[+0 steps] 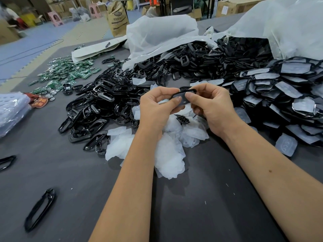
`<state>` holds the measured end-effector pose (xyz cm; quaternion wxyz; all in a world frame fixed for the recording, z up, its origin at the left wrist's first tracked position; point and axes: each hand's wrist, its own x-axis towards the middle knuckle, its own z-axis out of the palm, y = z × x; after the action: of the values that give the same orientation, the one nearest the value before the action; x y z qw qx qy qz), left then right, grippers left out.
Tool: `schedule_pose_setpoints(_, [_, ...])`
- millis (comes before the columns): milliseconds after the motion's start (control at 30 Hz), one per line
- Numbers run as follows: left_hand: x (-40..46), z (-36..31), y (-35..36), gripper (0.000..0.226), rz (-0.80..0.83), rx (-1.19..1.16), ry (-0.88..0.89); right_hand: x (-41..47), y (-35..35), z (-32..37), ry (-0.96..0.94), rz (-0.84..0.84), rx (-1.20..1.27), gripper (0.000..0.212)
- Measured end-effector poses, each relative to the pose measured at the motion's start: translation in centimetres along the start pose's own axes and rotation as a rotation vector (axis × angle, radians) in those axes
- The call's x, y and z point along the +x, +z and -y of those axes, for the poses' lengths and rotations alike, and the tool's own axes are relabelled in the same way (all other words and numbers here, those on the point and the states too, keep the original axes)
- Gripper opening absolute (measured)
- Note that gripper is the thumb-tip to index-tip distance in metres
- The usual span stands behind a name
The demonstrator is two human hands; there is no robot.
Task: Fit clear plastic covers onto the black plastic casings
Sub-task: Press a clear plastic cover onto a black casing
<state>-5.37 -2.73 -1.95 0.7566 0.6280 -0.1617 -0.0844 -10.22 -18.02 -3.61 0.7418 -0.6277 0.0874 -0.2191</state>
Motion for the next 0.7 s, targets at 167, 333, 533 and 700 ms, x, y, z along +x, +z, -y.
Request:
schedule_pose_setpoints(167, [-0.03,0.01,0.13,0.011,-0.009,-0.010,0.000,-0.05,0.26,-0.15,-0.032,-0.027,-0.062,0.010])
schedule_pose_setpoints(333, [-0.02,-0.05,0.17,0.008,-0.032,0.036,0.022,-0.06,0.45,-0.31,-0.064,-0.059,-0.077,0.011])
schedule_pose_setpoints(533, [-0.03,0.05,0.16,0.015,-0.016,0.041,0.023,0.08,0.60,-0.63,-0.100,-0.103,-0.139,0.018])
schedule_pose_setpoints(700, [0.04,0.16,0.09,0.013,-0.057,0.077,0.017,0.11,0.86,-0.79,-0.126,-0.067,-0.231,0.048])
